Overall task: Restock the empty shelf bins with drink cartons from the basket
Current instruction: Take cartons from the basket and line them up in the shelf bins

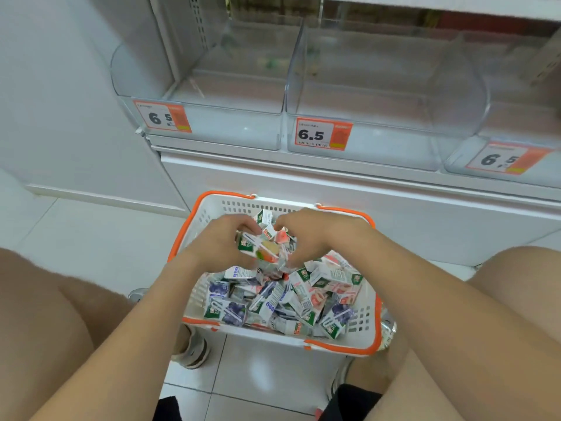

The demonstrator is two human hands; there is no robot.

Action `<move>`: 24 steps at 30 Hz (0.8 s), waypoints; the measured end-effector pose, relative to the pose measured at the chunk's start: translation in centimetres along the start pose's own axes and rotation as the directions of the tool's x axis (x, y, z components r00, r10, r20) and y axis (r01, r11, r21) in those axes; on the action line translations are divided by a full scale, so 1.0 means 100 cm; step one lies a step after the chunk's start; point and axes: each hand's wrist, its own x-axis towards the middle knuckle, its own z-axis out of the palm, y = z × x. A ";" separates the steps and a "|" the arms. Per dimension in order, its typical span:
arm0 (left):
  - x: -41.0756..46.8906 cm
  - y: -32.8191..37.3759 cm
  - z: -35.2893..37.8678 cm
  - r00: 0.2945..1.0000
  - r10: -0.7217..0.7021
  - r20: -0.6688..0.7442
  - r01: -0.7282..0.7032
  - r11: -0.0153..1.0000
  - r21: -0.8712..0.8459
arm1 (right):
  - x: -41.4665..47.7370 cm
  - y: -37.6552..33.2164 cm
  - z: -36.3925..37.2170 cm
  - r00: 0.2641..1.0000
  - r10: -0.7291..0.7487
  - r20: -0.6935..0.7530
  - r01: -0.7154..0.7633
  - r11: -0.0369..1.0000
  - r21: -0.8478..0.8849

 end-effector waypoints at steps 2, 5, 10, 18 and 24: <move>0.000 0.018 -0.019 0.999 0.032 -0.024 -0.037 0.958 -0.285 | -0.012 -0.006 -0.027 0.999 -0.037 -0.020 0.038 0.998 0.050; 0.007 0.034 -0.036 0.996 0.049 -0.074 -0.081 0.843 -0.532 | -0.010 -0.013 -0.061 0.987 -0.057 -0.149 0.059 0.998 0.011; 0.044 0.043 -0.045 0.982 0.020 -0.189 -0.150 0.691 -0.707 | 0.016 0.004 -0.096 0.946 -0.058 -0.318 0.067 0.998 0.018; 0.085 0.094 -0.062 0.975 0.144 -0.168 -0.219 0.739 -0.638 | -0.004 0.045 -0.066 0.815 0.076 -0.575 0.195 0.897 0.396; 0.085 0.137 -0.063 0.937 0.215 -0.276 -0.335 0.779 -0.531 | -0.031 0.049 -0.067 0.724 0.104 -0.682 0.346 0.801 0.489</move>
